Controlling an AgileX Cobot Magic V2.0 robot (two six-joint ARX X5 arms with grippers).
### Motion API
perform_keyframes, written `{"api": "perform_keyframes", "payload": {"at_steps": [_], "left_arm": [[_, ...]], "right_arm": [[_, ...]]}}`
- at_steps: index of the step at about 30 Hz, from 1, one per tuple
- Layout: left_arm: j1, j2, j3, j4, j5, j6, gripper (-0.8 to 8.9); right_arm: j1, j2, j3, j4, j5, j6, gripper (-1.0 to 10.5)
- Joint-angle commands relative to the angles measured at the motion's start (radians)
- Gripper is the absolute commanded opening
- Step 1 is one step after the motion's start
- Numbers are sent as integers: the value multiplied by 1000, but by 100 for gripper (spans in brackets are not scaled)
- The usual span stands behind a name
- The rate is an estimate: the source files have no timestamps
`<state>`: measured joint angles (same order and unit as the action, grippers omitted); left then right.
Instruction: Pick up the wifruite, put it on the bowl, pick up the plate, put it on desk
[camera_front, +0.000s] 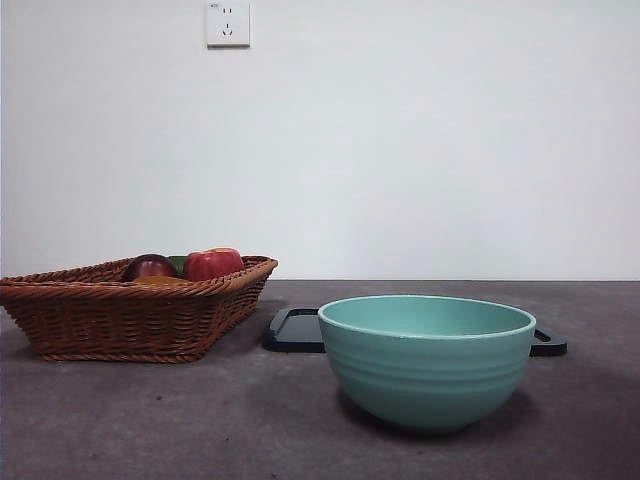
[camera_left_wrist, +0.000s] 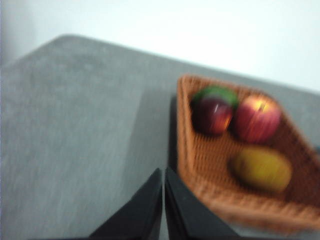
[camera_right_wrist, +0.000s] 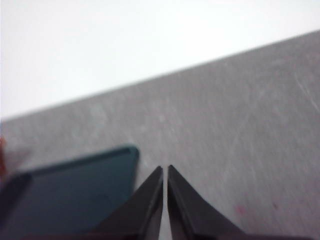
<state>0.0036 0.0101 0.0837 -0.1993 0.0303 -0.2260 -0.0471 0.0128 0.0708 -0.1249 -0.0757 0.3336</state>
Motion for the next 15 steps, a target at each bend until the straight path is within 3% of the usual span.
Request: {"api": "perform_keyframes", "payload": {"at_steps": [1,8,15], "left_arm": [[1,22,65,37,-8,-35,9],[0,130,203,40,-4,-64,9],[-1,254,406,10,52,-121,9]], "right_arm": [[-1,26,65,15,2,68,7],[0,147,229,3,-15,78,7],[6,290,425,-92,-120,77,7]]}}
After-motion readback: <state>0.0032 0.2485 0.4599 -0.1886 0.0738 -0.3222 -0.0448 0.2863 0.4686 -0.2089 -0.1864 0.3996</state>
